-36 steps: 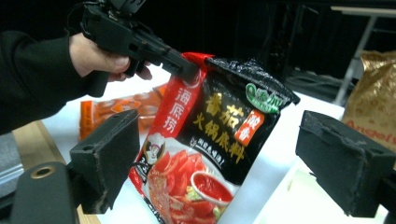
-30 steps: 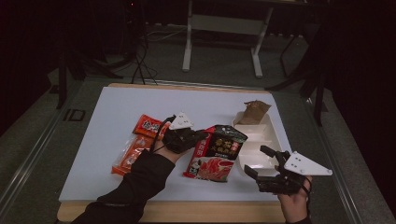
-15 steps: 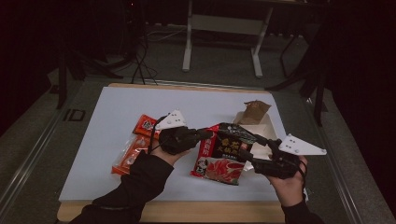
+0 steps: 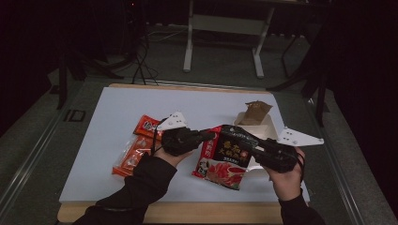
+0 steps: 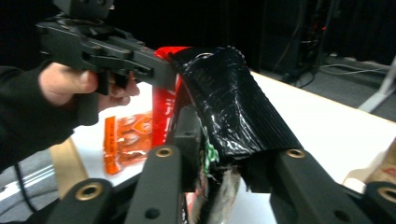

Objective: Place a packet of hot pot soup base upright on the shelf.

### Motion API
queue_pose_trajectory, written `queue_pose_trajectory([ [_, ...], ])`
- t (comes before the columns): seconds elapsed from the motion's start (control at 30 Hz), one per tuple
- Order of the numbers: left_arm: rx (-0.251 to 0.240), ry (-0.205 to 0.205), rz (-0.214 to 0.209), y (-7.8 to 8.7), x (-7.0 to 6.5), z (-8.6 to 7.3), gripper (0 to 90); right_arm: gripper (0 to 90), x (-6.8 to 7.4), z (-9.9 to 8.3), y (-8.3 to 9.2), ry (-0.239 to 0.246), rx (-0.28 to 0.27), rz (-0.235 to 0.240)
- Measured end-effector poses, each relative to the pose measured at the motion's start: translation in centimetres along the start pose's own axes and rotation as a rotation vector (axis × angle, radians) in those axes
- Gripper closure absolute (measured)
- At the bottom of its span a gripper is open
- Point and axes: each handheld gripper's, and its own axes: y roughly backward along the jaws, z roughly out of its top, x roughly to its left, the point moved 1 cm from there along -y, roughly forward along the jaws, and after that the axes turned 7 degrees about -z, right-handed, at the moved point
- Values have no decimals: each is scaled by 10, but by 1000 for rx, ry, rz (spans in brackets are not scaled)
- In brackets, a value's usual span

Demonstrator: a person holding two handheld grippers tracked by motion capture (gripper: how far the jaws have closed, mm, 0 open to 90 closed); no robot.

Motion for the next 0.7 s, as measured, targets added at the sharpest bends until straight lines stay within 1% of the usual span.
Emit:
queue_pose_trajectory([
  [0.07,-5,8,-16,1,2,-1,862,757,2,3,0,15,16,-1],
  [0.17,-9,1,-38,3,2,0,852,762,2,6,2,13,18,12],
  [0.23,-8,14,-56,3,3,0,835,765,1,8,3,8,17,25],
  [0.33,-4,38,-100,4,6,0,789,768,1,10,5,23,18,31],
  [0.37,-4,28,-113,4,6,0,735,768,1,10,6,35,22,29],
  [0.4,4,19,-118,4,6,0,700,768,2,11,7,39,20,31],
  [0.43,4,4,-126,4,5,0,641,767,1,12,7,42,22,33],
  [0.47,8,-17,-111,4,3,0,523,767,1,13,8,49,21,27],
  [0.5,17,-43,-77,5,1,0,434,767,0,13,9,43,21,28],
  [0.53,17,-51,-77,5,0,-1,397,767,-3,14,10,34,16,27],
  [0.57,22,-50,-53,5,-1,-1,312,766,-4,15,11,30,11,25],
  [0.6,42,-48,-48,5,-1,-1,212,766,-6,17,13,29,4,25],
  [0.63,66,-57,-50,5,-1,-1,160,766,-8,18,14,23,-2,26],
  [0.67,65,-66,-26,6,-3,-2,140,766,-11,20,16,16,-11,28],
  [0.7,62,-66,-13,7,-3,-3,138,766,-12,22,18,18,-16,23],
])
